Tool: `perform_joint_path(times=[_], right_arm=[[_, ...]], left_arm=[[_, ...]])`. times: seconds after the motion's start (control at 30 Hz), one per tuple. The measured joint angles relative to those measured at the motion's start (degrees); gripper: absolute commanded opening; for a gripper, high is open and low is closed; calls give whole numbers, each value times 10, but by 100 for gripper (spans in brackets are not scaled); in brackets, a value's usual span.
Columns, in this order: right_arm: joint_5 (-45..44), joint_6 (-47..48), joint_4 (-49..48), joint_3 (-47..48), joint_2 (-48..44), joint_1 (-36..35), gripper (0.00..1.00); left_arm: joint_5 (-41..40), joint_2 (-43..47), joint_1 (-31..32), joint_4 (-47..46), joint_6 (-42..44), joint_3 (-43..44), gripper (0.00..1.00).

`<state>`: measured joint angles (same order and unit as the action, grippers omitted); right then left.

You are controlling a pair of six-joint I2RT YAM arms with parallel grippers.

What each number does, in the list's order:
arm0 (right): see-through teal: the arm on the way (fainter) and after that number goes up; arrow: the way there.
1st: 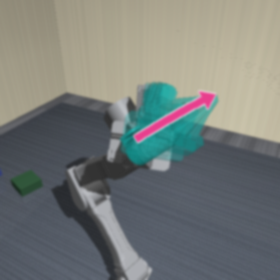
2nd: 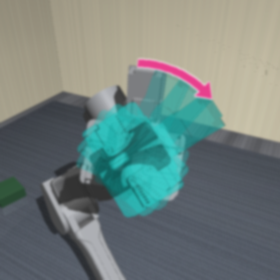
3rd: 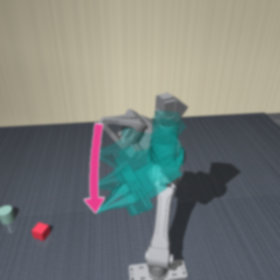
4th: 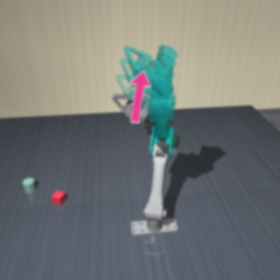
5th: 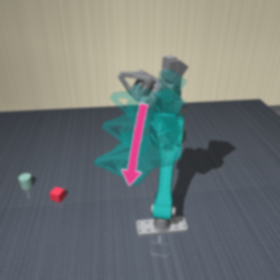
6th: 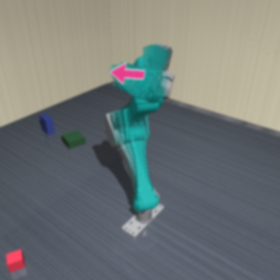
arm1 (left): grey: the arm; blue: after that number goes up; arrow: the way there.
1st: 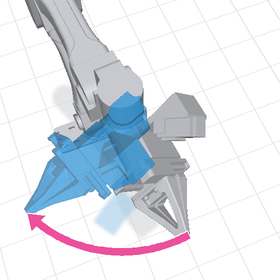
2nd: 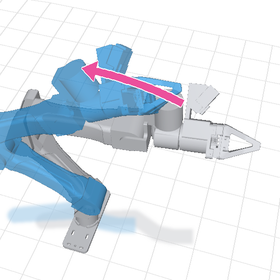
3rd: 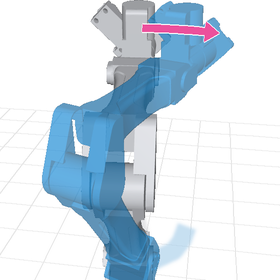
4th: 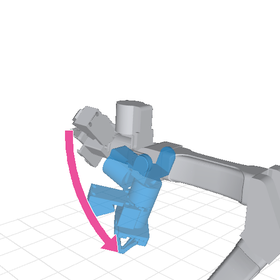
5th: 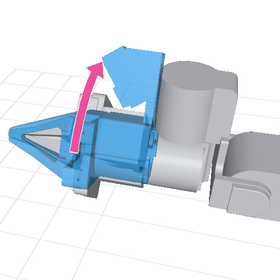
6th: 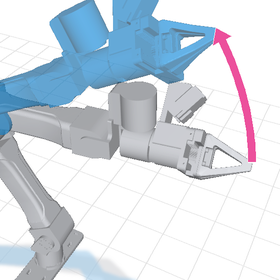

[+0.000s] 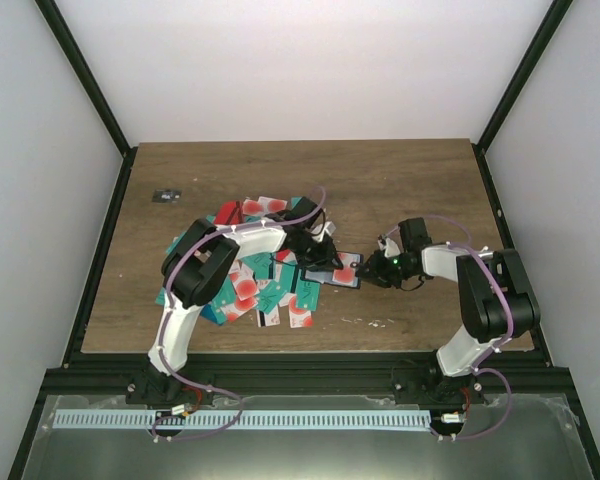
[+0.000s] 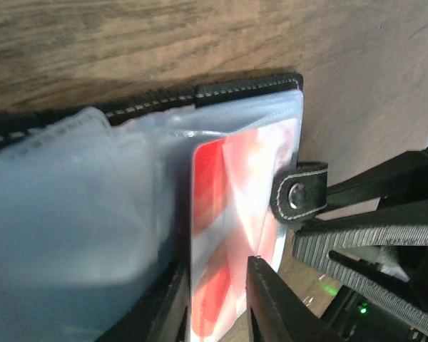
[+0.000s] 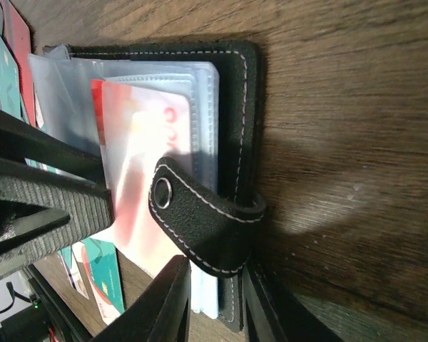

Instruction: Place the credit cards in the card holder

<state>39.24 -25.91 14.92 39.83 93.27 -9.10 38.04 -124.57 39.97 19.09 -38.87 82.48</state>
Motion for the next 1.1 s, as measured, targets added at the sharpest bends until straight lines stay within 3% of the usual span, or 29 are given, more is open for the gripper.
perform_joint_path(times=[0.2, 0.4, 0.47, 0.63, 0.73, 1.1], right_arm=[[-6, 16, 20, 3, -10, -1, 31], [-16, 19, 44, 3, -45, -1, 38], [-15, 16, 49, 3, -61, -1, 39], [6, -5, 45, -1, -95, -1, 39], [28, -29, 19, -25, -113, -1, 39], [75, -125, -75, -78, -106, -5, 37]], left_arm=[[-22, 20, 8, 45, 14, 0, 45], [-45, 33, 9, 107, 42, 19, 48], [-58, 37, 9, 130, 53, 27, 44], [-77, 49, 8, 167, 84, 37, 21], [-76, 51, 9, 172, 100, 38, 13], [-54, 43, 9, 172, 137, 48, 5]])
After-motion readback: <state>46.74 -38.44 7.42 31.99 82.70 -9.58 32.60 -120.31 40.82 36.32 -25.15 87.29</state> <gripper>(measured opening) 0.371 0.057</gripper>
